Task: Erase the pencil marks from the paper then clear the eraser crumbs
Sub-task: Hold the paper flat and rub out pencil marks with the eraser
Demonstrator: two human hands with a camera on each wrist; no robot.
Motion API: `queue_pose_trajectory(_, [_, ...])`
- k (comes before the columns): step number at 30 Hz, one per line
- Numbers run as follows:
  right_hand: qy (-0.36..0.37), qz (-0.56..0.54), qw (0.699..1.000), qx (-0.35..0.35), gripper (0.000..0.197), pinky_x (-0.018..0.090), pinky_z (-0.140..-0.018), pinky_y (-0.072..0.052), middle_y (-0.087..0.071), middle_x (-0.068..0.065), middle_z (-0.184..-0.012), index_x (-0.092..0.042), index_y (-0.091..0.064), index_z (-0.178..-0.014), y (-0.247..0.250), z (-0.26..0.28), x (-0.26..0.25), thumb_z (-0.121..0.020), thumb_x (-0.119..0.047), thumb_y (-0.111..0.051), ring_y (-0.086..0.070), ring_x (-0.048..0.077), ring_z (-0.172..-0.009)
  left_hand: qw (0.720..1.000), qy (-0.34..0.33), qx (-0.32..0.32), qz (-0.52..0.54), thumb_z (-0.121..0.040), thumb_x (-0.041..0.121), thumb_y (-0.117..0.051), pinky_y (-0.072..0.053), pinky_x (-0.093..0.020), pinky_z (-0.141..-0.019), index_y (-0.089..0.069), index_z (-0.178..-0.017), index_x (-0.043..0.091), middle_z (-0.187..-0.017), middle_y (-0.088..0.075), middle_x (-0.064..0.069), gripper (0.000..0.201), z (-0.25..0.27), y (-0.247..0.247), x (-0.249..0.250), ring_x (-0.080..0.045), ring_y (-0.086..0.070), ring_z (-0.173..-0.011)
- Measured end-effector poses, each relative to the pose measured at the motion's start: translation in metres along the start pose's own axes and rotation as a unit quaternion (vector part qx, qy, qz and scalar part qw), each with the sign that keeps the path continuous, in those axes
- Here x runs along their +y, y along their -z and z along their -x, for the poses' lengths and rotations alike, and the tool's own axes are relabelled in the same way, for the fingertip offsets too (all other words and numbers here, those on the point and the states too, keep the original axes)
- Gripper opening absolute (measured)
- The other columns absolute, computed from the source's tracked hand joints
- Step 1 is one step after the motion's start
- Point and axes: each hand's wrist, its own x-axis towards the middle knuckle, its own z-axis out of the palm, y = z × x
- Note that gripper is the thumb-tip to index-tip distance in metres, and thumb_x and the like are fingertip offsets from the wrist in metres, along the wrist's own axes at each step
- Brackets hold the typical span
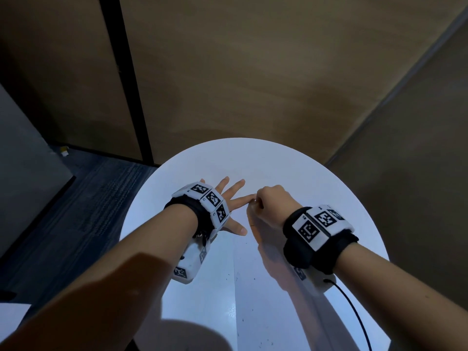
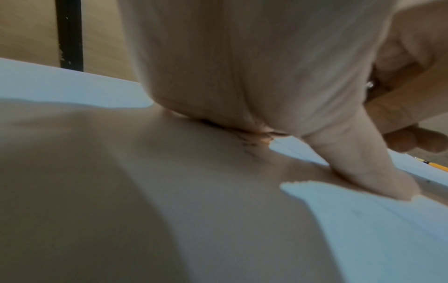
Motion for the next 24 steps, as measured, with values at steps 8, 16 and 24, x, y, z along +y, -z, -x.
queue_pose_trajectory(8, [0.018,-0.07,0.997,-0.005,0.022,0.024,-0.067,-0.038,-0.068,0.013,-0.097,-0.002,-0.067,-0.091,0.006,0.002,0.01,-0.092,-0.02,-0.053,-0.059,0.024,-0.083,1.0,0.002,0.0,0.002,-0.072,0.081,-0.045,0.006,-0.067,-0.106,0.018,-0.138,0.058,-0.151,0.032,0.015,0.094,0.003,0.002,0.002,-0.025,0.025,-0.142])
queue_pose_trajectory(16, [0.005,-0.04,0.999,0.024,0.024,0.029,-0.068,-0.043,-0.058,0.011,-0.092,-0.004,-0.06,-0.093,-0.001,0.004,0.005,-0.096,-0.023,-0.044,-0.058,0.027,-0.083,1.0,0.009,-0.01,-0.005,-0.073,0.08,-0.046,0.006,-0.067,-0.106,0.018,-0.139,0.055,-0.151,0.032,0.014,0.095,0.001,0.003,0.002,-0.025,0.025,-0.142])
queue_pose_trajectory(24, [0.01,-0.036,0.999,0.013,0.023,0.03,-0.071,-0.045,-0.058,0.012,-0.097,-0.007,-0.058,-0.092,0.0,0.009,0.003,-0.096,-0.022,-0.041,-0.057,0.027,-0.084,1.0,0.005,0.003,0.006,-0.071,0.081,-0.046,0.006,-0.068,-0.105,0.017,-0.138,0.058,-0.151,0.031,0.016,0.095,-0.002,-0.002,0.0,-0.024,0.025,-0.142])
